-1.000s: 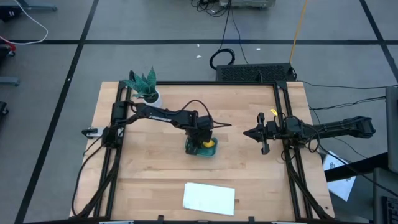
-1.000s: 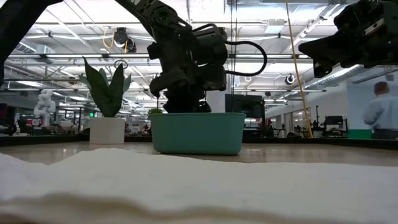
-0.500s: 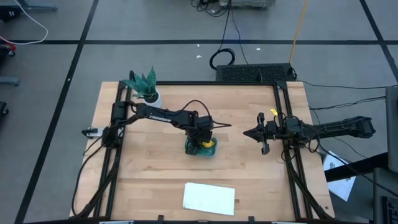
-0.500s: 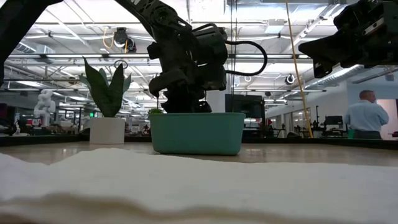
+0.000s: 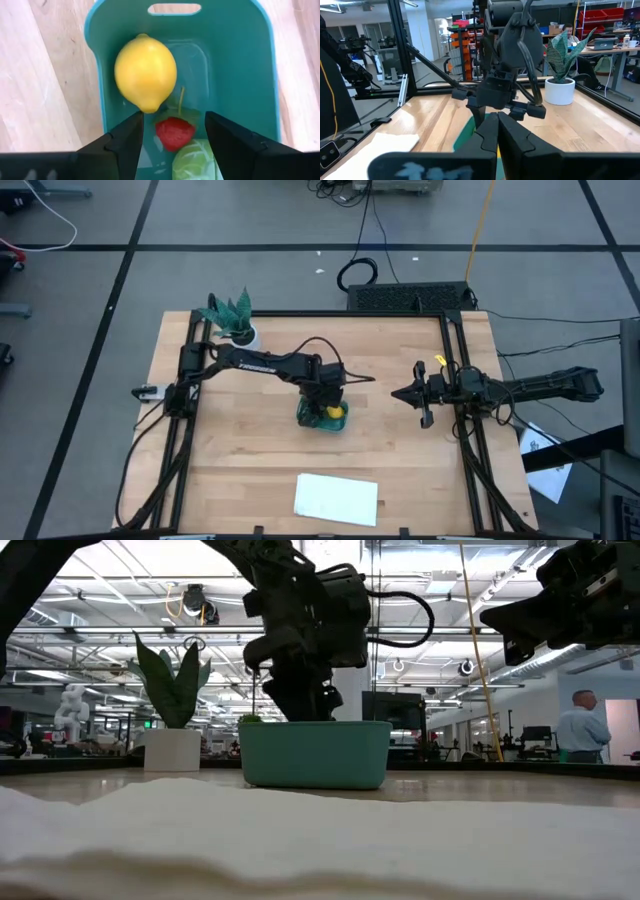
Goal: Pick and placing Produce into tupperware
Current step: Adjust the blue bin
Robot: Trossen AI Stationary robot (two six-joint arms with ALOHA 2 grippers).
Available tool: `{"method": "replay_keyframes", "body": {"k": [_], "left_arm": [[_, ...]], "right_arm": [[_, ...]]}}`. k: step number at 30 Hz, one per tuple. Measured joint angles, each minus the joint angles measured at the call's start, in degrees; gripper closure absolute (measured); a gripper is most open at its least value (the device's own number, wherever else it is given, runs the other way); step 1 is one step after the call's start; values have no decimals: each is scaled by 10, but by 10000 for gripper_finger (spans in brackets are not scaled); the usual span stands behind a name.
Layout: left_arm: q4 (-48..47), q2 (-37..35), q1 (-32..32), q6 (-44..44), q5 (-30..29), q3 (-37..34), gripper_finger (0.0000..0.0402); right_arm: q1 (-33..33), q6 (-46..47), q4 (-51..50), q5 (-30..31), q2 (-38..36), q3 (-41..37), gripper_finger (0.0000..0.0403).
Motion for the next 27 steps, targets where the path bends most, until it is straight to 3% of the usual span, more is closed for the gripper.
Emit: {"method": "replay_keyframes", "body": {"k": [9, 21, 27], "left_arm": [[-75, 0, 0, 2, -24, 45, 185], [-93, -49, 1, 11, -46, 52, 186], [-93, -70, 1, 3, -67, 52, 223]], "right_arm": [[0, 0, 0, 0, 0, 0, 403], [0, 4, -2, 0, 4, 0, 403], [0, 4, 0, 0, 4, 0, 403]]}}
